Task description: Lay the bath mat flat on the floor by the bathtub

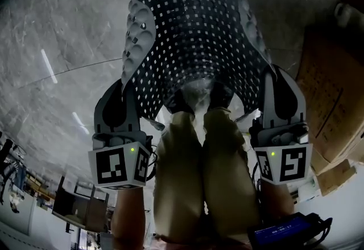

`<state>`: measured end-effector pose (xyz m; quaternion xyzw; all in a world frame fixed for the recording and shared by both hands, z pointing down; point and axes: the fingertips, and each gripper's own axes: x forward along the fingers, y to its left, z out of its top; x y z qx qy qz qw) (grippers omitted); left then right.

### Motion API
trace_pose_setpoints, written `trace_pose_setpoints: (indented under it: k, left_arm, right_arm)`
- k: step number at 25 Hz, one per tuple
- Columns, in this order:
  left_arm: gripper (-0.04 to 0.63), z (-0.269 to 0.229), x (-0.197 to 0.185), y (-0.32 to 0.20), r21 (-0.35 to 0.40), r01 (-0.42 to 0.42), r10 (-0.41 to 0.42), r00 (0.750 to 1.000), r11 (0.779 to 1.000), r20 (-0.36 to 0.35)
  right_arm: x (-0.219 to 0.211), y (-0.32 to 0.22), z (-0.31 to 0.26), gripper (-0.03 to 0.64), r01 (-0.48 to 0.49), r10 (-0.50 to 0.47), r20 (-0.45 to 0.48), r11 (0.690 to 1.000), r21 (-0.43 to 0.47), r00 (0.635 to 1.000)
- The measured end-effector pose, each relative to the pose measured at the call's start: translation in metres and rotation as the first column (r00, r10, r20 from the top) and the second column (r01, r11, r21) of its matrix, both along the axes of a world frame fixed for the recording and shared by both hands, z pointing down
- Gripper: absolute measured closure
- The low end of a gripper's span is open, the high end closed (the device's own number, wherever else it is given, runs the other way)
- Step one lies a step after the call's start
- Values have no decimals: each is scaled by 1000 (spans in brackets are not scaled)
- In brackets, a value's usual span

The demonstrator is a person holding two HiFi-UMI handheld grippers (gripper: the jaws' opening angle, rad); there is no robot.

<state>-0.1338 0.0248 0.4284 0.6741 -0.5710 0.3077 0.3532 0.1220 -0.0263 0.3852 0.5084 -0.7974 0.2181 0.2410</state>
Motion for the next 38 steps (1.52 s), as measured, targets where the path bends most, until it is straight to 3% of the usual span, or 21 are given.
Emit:
trace_pose_setpoints:
  k: [4, 8, 21, 29, 38]
  left_arm:
    - [554, 2, 0, 5, -30, 9, -10, 1000, 999, -4]
    - [554, 2, -1, -1, 17, 6, -6, 1000, 1000, -9]
    - [554, 18, -8, 3, 11, 5, -5, 1000, 1000, -11]
    - [554, 32, -15, 11, -23, 36, -37, 998, 999, -51]
    - [554, 85, -32, 13, 0, 39, -39, 999, 999, 3]
  right_arm:
    - [1, 0, 1, 586, 5, -5, -10, 1000, -2, 1000]
    - [2, -1, 1, 586, 7, -7, -20, 1000, 2, 1000]
    - [0, -3, 2, 586, 24, -23, -42, 999, 22, 999]
    - [8, 0, 5, 586, 31, -30, -86, 999, 6, 996]
    - [13, -5, 62, 586, 19, -16, -72, 999, 41, 997]
